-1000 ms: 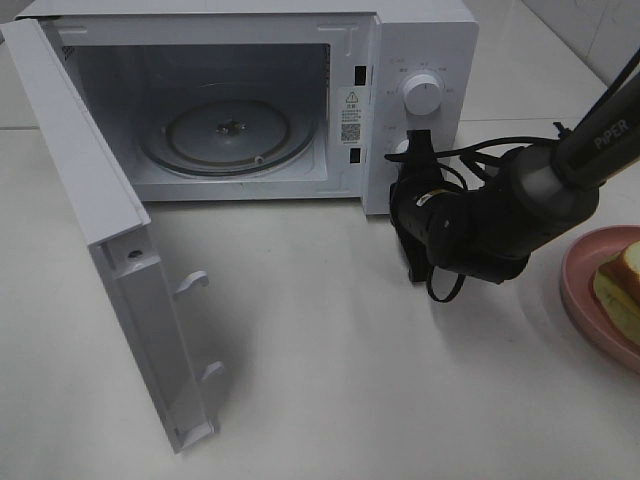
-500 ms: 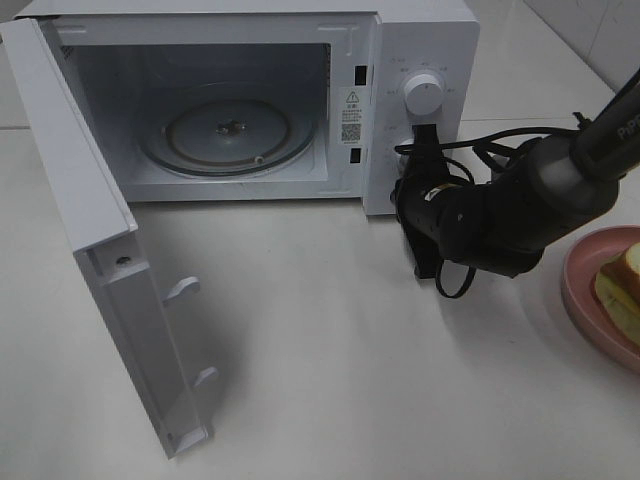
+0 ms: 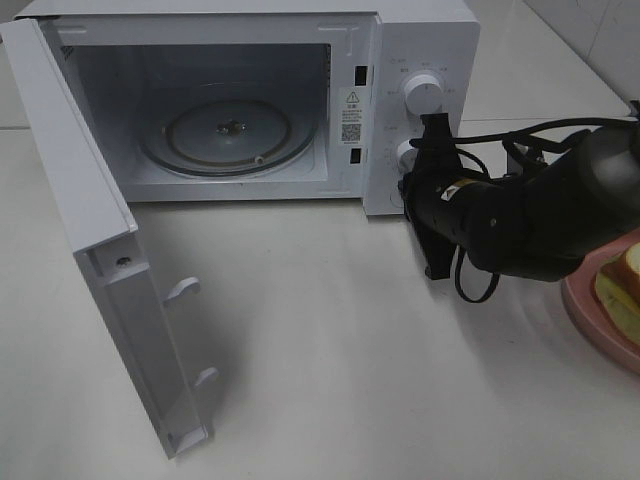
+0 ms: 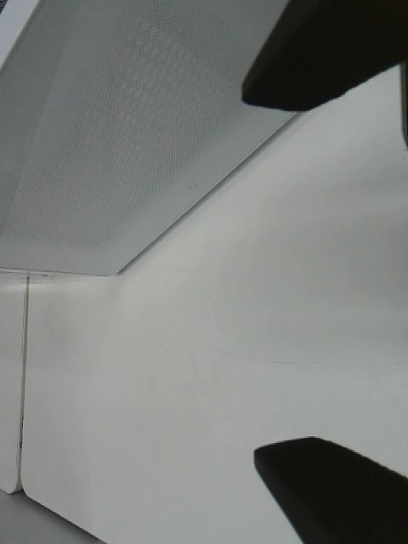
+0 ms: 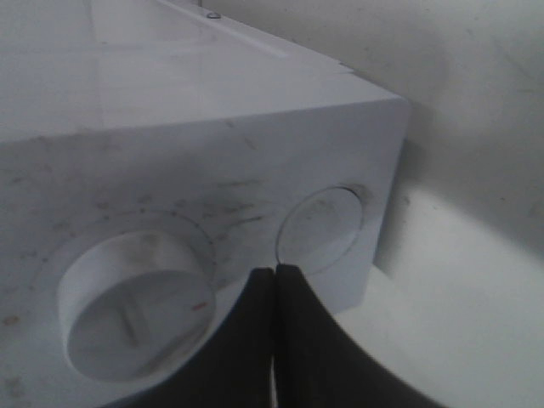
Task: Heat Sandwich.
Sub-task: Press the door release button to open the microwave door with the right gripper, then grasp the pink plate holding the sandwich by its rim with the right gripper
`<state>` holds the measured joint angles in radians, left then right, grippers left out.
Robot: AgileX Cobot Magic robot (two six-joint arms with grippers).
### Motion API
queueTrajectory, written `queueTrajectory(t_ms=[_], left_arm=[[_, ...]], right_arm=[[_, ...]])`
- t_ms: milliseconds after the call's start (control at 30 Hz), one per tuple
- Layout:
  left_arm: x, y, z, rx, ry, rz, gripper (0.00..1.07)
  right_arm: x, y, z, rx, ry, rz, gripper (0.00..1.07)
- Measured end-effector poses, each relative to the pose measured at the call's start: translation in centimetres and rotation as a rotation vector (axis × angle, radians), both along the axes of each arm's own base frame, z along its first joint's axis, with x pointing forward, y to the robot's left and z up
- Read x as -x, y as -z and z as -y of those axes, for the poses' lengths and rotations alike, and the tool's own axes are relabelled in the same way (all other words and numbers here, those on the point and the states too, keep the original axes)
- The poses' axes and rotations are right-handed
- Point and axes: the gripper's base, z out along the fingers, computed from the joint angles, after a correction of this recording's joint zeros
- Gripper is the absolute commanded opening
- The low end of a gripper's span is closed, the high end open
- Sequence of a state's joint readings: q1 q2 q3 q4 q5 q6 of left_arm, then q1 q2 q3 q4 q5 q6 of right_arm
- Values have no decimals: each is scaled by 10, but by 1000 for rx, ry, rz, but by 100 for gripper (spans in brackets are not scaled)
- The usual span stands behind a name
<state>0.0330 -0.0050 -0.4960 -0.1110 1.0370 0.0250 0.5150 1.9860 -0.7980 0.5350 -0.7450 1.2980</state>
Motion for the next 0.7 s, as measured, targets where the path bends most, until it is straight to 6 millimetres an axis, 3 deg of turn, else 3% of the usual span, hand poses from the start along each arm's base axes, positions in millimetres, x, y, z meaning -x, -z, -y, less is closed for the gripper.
queueTrajectory(t_ms=[300, 433, 567, 700], left_arm=[[0, 0, 0, 0, 0, 0, 101], [0, 0, 0, 0, 0, 0, 101], [0, 0, 0, 0, 0, 0, 101], [0, 0, 0, 0, 0, 0, 101]], right_arm=[[18, -14, 1, 39, -102, -81, 1], [26, -23, 0, 133, -208, -122, 1], [32, -32, 2, 256, -333, -149, 2], [46, -40, 4, 513, -629, -190, 3]])
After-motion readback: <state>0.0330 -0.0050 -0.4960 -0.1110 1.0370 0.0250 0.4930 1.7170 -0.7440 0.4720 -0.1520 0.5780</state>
